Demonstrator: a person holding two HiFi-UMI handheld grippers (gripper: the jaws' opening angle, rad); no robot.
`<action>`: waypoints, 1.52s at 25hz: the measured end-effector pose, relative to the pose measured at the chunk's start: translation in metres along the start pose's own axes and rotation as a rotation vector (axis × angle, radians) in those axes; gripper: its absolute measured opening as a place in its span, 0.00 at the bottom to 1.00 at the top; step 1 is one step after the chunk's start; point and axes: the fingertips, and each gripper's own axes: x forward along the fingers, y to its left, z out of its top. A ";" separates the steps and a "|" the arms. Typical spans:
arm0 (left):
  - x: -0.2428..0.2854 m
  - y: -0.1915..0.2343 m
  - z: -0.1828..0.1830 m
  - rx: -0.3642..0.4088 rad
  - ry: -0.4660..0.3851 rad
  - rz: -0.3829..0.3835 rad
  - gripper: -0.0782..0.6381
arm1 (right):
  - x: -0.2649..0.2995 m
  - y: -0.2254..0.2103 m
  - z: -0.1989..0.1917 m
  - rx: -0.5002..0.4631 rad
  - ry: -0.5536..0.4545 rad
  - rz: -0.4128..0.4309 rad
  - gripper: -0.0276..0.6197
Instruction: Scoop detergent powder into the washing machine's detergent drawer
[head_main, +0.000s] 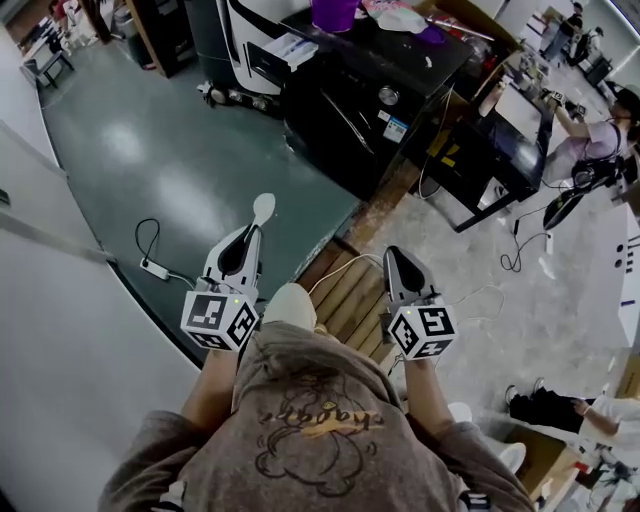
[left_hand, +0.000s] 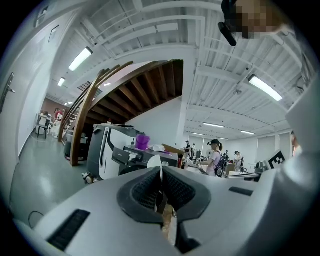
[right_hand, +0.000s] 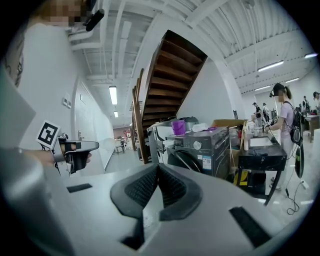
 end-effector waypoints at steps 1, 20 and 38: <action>0.001 -0.001 0.000 0.003 0.000 0.001 0.14 | 0.001 -0.002 0.000 0.001 0.001 0.002 0.05; 0.096 0.051 0.014 -0.001 -0.011 0.003 0.14 | 0.101 -0.029 0.021 -0.018 0.016 0.023 0.05; 0.326 0.186 0.084 -0.013 0.054 -0.081 0.14 | 0.333 -0.069 0.124 -0.035 0.058 -0.022 0.05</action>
